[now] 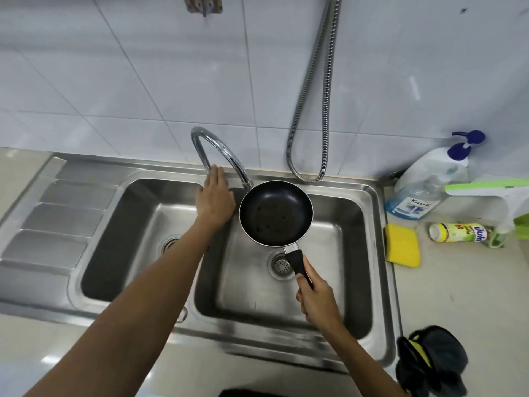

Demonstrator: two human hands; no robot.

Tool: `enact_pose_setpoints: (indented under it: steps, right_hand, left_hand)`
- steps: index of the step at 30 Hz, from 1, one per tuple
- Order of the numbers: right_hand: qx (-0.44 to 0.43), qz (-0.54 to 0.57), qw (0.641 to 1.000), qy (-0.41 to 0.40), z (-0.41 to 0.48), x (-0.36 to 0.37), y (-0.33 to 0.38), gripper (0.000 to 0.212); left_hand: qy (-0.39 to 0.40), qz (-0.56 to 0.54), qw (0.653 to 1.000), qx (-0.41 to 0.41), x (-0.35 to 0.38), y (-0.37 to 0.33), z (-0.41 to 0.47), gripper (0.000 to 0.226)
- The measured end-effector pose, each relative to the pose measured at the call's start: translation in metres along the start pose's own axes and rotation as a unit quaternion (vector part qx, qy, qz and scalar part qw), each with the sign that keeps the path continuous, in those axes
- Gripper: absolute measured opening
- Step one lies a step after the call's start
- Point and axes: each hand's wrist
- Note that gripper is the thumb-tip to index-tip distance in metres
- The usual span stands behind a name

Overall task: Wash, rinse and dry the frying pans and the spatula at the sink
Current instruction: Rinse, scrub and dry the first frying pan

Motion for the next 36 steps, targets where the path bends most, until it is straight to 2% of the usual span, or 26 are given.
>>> enact_pose_setpoints:
  steps: [3,7,11,16,25,30,36]
  right_hand:
    - [0.007,0.009,1.0,0.005,0.007,0.005,0.001,0.054]
    - [0.01,0.011,1.0,0.015,0.013,0.01,0.001,0.054]
    - [-0.003,0.007,1.0,0.027,0.012,0.011,0.001,0.054]
    - [-0.009,0.004,0.999,0.034,0.013,0.011,-0.001,0.054]
    - [-0.007,0.006,1.0,0.027,0.014,0.013,-0.01,0.055]
    - [-0.005,0.01,1.0,0.021,0.013,0.012,-0.011,0.054]
    - [-0.004,0.011,1.0,0.021,0.016,0.012,-0.012,0.054]
  left_hand:
    - [-0.026,-0.015,0.999,-0.008,0.007,0.007,-0.008,0.069]
    - [-0.034,-0.034,0.999,-0.025,0.027,0.024,-0.033,0.075]
    - [-0.005,-0.027,0.999,-0.043,0.043,0.041,-0.047,0.075]
    - [0.069,-0.013,0.995,-0.064,0.067,0.06,-0.062,0.075]
    - [0.079,-0.024,0.994,-0.071,0.068,0.059,-0.061,0.076]
    - [0.071,-0.002,0.996,-0.062,0.065,0.052,-0.063,0.084]
    - [0.075,-0.137,0.982,-0.106,0.074,0.039,-0.059,0.093]
Point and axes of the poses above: each hand's wrist, its own z-axis towards the middle knuckle, its own x-axis out of the palm, y = z × x, and after that the axes turned 13 degrees about -z, right-handed
